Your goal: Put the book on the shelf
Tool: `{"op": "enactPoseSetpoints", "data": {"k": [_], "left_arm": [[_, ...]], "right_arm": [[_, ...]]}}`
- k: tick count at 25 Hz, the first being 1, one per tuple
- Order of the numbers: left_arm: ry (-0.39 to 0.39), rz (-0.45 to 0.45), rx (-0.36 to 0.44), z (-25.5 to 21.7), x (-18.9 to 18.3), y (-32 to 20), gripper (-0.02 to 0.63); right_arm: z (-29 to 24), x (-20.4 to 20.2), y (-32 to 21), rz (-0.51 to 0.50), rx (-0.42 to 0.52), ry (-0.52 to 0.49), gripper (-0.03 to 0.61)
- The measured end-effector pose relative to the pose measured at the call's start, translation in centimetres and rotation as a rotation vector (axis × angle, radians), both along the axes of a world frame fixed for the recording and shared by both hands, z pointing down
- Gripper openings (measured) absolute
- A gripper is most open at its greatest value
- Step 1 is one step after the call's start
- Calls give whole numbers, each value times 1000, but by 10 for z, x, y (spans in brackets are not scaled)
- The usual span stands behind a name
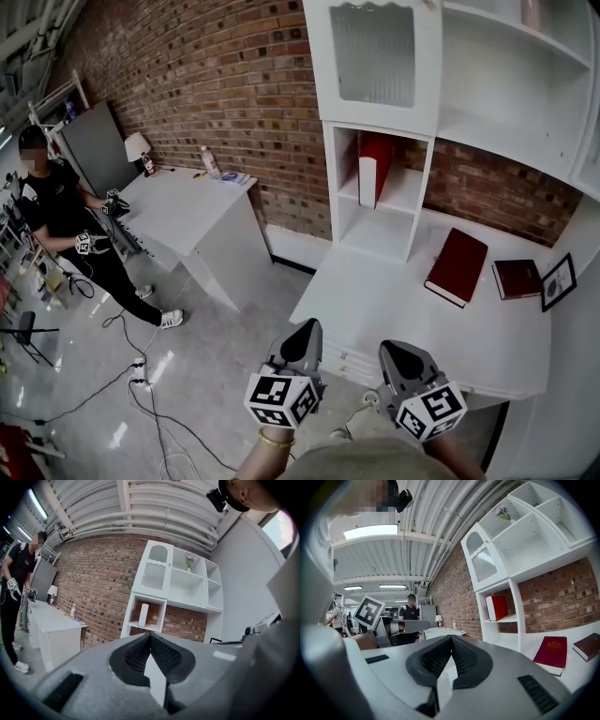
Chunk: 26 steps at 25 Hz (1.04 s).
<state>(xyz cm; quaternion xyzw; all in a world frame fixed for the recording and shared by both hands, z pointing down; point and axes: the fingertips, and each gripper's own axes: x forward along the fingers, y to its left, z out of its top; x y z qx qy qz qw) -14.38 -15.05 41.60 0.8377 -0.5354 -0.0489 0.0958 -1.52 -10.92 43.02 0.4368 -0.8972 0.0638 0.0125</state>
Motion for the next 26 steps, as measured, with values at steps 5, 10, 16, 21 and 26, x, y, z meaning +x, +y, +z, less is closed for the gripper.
{"op": "enactPoseSetpoints", "data": {"k": [5,10,16,21,26], "left_arm": [[6,-5,-12,5,-4,8,9],[8,-2,-14,7,-6,12,9],[8,3,-10,4,-4,12,9],[12,6,-16,6,-2,10,9],[18,4,-24,8,-3,8,9]], "right_arm": [[1,-5,2,-6,5,4,6],[3,-9,3,-9,5,3,6],[1,-11,2,-13,11,-2,6],[2,-10,0,-13,8,1,6],[4,-9,-1,-16,6,6,6]]}}
